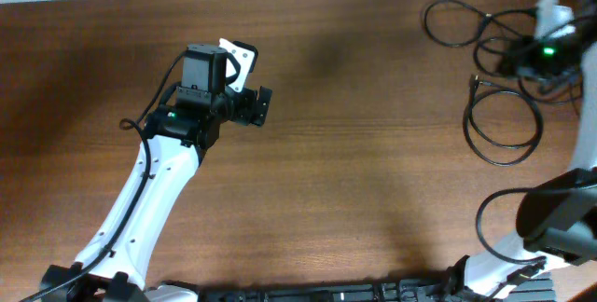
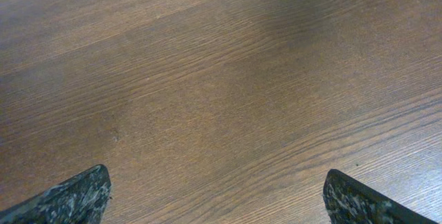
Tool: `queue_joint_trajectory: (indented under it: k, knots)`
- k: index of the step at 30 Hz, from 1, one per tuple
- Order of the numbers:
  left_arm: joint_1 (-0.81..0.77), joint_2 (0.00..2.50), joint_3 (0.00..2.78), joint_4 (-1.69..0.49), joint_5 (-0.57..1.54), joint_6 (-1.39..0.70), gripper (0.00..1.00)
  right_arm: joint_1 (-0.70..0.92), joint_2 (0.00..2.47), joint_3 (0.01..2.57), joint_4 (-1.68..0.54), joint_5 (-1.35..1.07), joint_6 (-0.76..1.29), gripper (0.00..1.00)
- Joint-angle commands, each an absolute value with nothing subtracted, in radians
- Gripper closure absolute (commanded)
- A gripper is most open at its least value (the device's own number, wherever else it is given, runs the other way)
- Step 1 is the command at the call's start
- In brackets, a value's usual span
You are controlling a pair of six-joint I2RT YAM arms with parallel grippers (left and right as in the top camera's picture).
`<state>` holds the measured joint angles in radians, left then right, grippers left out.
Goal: Untangle cables
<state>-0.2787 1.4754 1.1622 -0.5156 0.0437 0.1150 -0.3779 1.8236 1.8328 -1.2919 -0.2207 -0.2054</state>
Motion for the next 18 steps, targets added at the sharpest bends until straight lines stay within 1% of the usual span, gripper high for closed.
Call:
queue_joint_trajectory:
  k: [1,2,5,9,15,18]
  knots:
    - [-0.272,1.464,1.162,-0.514,0.037,0.125,0.01,-0.231,1.796,1.844,-1.313,-0.233,-0.155,0.25]
    - [-0.272,1.464,1.162,-0.514,0.037,0.125,0.01,-0.189,1.796,1.844,-1.307,-0.233,-0.155,0.00]
    - [-0.272,1.464,1.162,-0.514,0.037,0.125,0.01,-0.092,1.797,1.844,-1.305,-0.233,-0.155,0.00]
    - [-0.272,1.464,1.162,-0.514,0.037,0.125,0.01,-0.025,1.797,1.844,-1.305,-0.233,-0.155,0.00]
    - [-0.272,1.464,1.162,-0.514,0.037,0.125,0.01,-0.020,1.797,1.844,-1.305,-0.232,-0.155,0.00]
    - [-0.272,1.456,1.162,-0.537,-0.015,0.128,0.01,-0.020,1.797,1.844,-1.305,-0.233,-0.155,0.00]
